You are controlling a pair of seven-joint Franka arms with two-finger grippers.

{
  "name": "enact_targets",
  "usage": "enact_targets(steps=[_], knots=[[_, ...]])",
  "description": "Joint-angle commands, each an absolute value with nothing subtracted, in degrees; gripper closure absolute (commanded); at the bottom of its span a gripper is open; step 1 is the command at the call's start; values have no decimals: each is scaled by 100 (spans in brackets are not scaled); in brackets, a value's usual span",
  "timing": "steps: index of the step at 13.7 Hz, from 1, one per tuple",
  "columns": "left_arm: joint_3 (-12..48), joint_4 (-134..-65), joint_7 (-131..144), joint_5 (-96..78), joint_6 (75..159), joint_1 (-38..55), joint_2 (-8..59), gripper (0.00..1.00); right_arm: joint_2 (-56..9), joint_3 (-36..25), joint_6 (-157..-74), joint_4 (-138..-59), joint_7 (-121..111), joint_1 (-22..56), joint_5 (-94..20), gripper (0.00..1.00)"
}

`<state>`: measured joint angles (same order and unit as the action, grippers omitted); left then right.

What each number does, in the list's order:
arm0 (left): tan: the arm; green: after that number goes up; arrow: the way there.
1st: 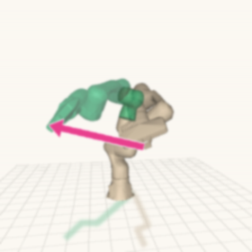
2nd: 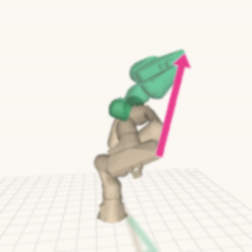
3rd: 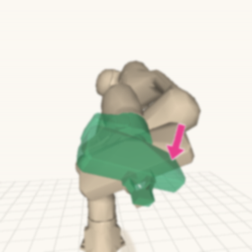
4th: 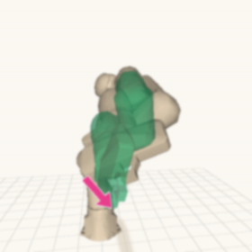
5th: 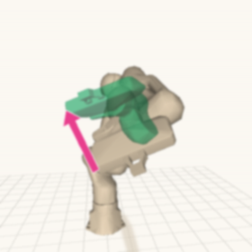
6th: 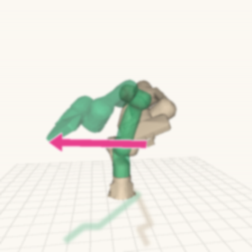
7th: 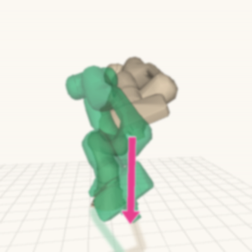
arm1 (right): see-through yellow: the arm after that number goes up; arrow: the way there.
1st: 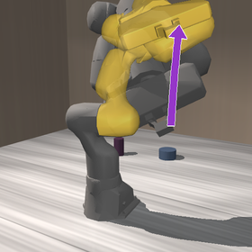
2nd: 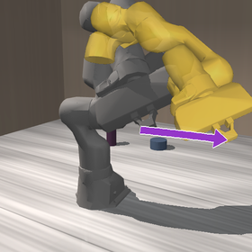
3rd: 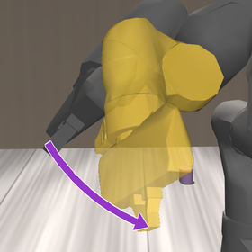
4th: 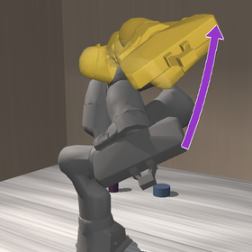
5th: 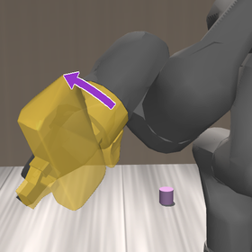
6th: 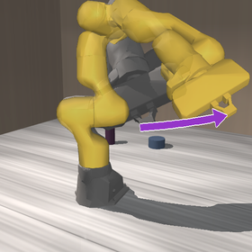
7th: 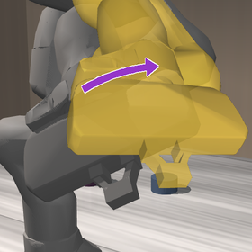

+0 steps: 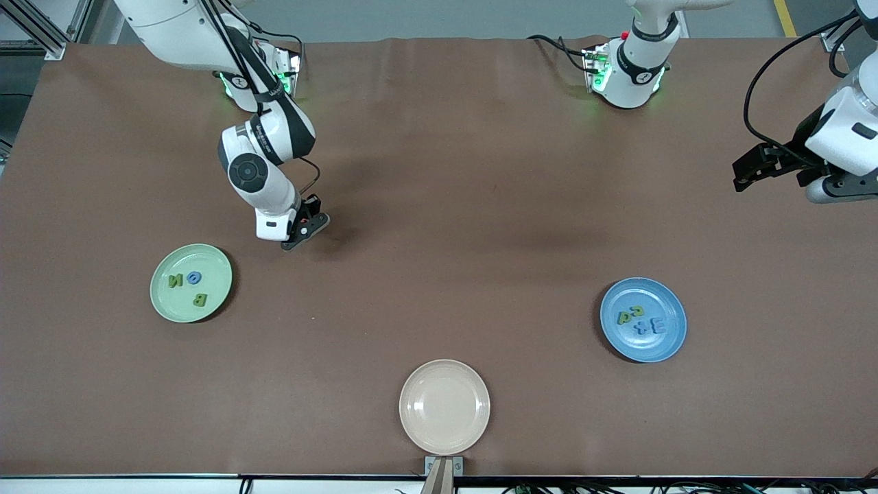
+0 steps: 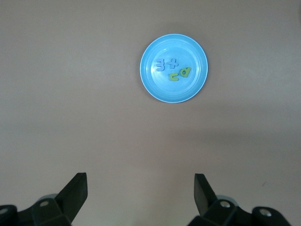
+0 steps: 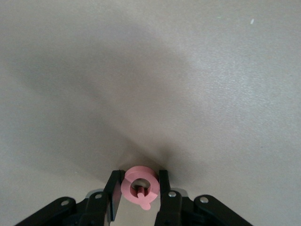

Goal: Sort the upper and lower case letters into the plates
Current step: 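Lower the Q onto the green plate with the right gripper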

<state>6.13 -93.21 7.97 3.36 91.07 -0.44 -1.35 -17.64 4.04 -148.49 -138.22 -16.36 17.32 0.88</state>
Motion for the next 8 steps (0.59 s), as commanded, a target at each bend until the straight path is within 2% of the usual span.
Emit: enact_targets(steps=[1, 3, 6, 8], knots=[[580, -9466, 668, 237, 9150, -26, -281, 0, -1749, 378, -14741, -13817, -1740, 1460, 114, 76], [580, -9475, 659, 124, 9123, -35, -308, 0, -1521, 352, -14014, -13450, -2107, 1179, 123, 77], [580, -9440, 650, 18, 9009, -53, -343, 0, -1520, 238, -12406, -12213, -3038, 460, 141, 77], [580, -9422, 650, 18, 8982, -61, -343, 0, -1660, 246, -12252, -11735, -3426, 37, 437, 77]])
